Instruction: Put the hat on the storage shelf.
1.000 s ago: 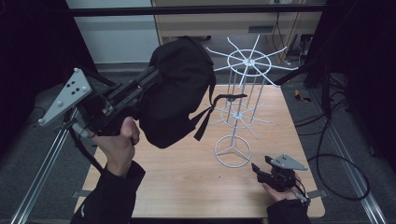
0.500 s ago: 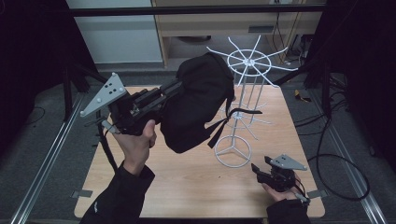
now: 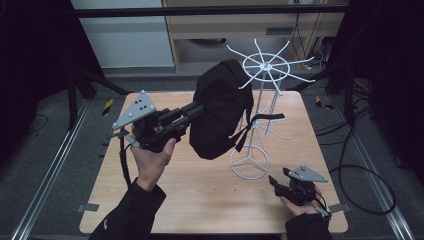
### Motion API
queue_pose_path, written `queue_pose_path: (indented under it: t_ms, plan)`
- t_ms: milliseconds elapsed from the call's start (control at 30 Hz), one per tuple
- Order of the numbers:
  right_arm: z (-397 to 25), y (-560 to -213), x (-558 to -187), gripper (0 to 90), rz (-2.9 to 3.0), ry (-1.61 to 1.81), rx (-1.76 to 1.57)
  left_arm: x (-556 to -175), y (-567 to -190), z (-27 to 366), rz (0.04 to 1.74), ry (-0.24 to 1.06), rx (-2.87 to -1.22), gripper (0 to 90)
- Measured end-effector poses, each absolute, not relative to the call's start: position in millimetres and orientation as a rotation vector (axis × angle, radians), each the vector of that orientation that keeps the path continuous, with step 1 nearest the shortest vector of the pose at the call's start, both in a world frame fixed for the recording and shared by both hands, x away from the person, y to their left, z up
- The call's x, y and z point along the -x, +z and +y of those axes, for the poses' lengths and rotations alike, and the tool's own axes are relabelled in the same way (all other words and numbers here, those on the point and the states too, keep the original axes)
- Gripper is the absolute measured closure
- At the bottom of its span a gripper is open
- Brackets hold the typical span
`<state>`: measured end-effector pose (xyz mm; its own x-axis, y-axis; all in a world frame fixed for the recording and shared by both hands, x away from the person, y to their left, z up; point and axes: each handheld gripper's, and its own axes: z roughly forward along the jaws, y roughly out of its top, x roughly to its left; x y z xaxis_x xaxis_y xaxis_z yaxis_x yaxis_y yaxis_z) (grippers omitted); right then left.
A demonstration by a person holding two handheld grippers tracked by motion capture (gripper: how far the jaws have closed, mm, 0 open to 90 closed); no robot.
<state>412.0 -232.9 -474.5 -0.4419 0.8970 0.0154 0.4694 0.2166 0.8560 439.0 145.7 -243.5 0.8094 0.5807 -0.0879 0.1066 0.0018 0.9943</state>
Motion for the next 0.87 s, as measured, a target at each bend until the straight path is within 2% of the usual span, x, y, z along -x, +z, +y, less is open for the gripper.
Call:
queue_pose_path:
  t_ms: [133,233,333,433,467,567,600,633,700,800,867]
  plan:
    - [-232.7,-474.4,-411.8,38.1,2.003,1.148,-1.260,-440.3,-248.9,141.6,0.581,0.413,-1.570,75.7]
    - [-232.8,-474.5,-411.8,38.1,2.003,1.148,-1.260,-441.2,-252.8,140.2,0.589,0.411,-1.583,71.3]
    - [-233.5,-474.6,-411.8,38.1,2.001,1.145,-1.258,-436.8,-258.3,143.4,0.582,0.432,-1.588,62.2]
    - [-234.0,-474.7,-411.9,38.0,1.997,1.143,-1.259,-432.0,-261.4,148.5,0.578,0.444,-1.586,58.5]
    - [-234.4,-474.6,-411.7,38.0,1.995,1.145,-1.262,-425.9,-266.4,155.5,0.580,0.475,-1.589,51.4]
    - [-235.0,-474.5,-411.4,37.6,1.991,1.147,-1.268,-419.4,-274.5,164.2,0.601,0.516,-1.592,42.8]
    - [-235.4,-474.6,-411.5,37.4,1.990,1.144,-1.269,-416.1,-281.1,170.8,0.617,0.536,-1.595,42.8]
    - [-236.1,-474.5,-411.2,36.8,1.986,1.145,-1.277,-411.8,-292.9,181.1,0.647,0.549,-1.600,37.4]
    - [-236.3,-474.7,-411.1,36.3,1.983,1.145,-1.280,-409.4,-301.1,187.4,0.668,0.557,-1.609,34.1]
    - [-238.1,-474.9,-411.0,34.3,1.970,1.140,-1.290,-405.7,-344.3,215.3,0.781,0.574,-1.651,31.8]
    - [-238.7,-475.4,-411.5,33.3,1.966,1.137,-1.296,-405.9,-352.0,220.5,0.805,0.572,-1.654,31.2]
